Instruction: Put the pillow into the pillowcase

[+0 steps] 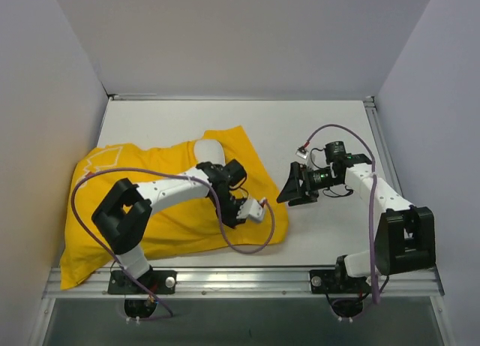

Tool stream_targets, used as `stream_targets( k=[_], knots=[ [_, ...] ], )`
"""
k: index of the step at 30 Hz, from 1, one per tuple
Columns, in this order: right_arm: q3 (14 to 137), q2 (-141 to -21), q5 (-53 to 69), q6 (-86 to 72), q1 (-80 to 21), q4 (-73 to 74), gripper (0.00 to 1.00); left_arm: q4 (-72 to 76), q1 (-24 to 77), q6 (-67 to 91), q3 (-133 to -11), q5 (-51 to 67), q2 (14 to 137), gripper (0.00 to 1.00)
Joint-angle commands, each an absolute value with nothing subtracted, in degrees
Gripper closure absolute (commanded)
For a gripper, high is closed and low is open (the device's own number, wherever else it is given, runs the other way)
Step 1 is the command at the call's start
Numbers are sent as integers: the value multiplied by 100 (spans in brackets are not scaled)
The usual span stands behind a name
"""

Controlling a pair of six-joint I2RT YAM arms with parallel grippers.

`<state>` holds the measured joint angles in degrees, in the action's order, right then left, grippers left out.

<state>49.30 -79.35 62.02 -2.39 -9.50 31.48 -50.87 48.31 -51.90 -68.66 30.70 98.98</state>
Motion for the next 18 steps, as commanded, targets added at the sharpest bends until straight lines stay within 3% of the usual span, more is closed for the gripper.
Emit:
stream_targets(
  k=[1, 3, 7, 14, 18],
  knots=[
    [5606, -8401, 5697, 167, -256, 3420, 10, -5502, 4939, -5765, -6426, 3585, 9519, 70],
    [6256, -8954, 5093, 71, -333, 3149, 9, -5493, 5027, -5835, -6198, 3603, 9291, 67],
    [7354, -9965, 4047, -386, -990, 2585, 8, -5380, 5221, -5661, -6222, 3543, 8782, 50],
    [9754, -12196, 2647, -843, -1932, 2435, 2, -3950, 5010, -4299, -6302, 2849, 7596, 41],
    [10607, -12989, 2085, -783, -2337, 2855, 0, -3165, 4957, -3623, -5969, 1605, 7173, 39]
  ],
)
